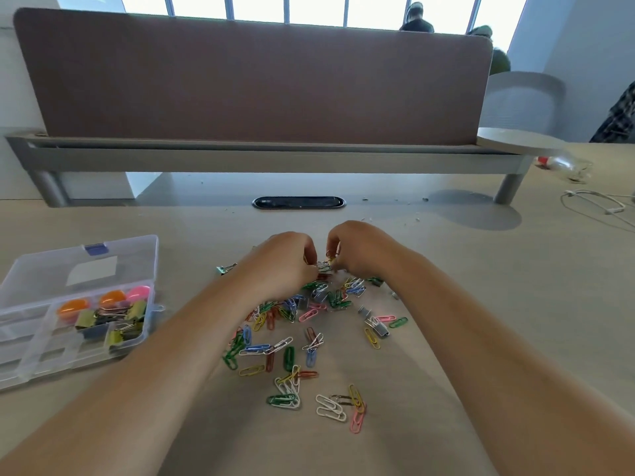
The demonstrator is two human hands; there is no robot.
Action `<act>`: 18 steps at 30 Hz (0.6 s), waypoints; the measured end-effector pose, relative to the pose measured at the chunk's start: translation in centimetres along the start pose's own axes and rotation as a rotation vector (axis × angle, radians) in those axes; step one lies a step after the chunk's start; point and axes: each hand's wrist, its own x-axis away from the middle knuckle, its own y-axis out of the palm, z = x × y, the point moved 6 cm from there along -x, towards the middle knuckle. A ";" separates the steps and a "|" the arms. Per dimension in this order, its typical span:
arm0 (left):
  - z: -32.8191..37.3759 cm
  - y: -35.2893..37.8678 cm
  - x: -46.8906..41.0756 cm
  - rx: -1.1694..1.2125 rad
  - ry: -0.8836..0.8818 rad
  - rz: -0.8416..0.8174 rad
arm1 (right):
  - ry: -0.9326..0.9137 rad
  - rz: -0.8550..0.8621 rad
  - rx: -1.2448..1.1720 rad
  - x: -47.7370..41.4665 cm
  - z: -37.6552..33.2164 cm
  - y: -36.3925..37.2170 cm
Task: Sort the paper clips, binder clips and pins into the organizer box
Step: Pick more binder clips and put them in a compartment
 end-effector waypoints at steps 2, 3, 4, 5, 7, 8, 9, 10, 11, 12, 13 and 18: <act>0.0 0.1 0.0 0.003 -0.001 -0.007 | -0.002 -0.016 0.003 0.2 -0.1 -0.1; 0.1 0.0 0.1 0.005 -0.002 -0.009 | 0.002 -0.022 0.004 0.4 -0.1 -0.1; 0.1 0.0 0.2 0.004 -0.002 -0.012 | 0.008 -0.024 0.003 0.6 -0.2 -0.2; 0.2 -0.2 0.4 0.001 0.000 -0.013 | 0.013 -0.018 0.002 0.9 -0.2 -0.3; 0.4 -0.5 0.9 0.005 0.001 -0.018 | 0.017 0.011 0.006 1.5 -0.3 -0.8; 0.4 -0.8 1.3 0.012 0.002 -0.023 | 0.021 0.026 0.012 1.9 -0.4 -1.1; 0.4 -1.0 1.8 0.020 0.003 -0.029 | 0.028 0.042 0.019 2.2 -0.5 -1.3; 0.3 -1.3 2.3 0.028 0.005 -0.033 | 0.041 0.054 0.023 2.7 -0.6 -1.5; 0.2 -1.7 2.8 0.036 0.007 -0.032 | 0.053 0.060 0.028 3.0 -0.7 -1.6; 0.1 -2.2 3.4 0.043 0.009 -0.025 | 0.063 0.060 0.031 3.4 -0.8 -1.7; -0.1 -2.7 3.9 0.048 0.011 -0.016 | 0.065 0.059 0.031 3.8 -1.1 -1.8; -1.2 -5.0 6.8 0.061 0.027 0.029 | 0.026 0.060 -0.042 5.7 -4.5 -2.1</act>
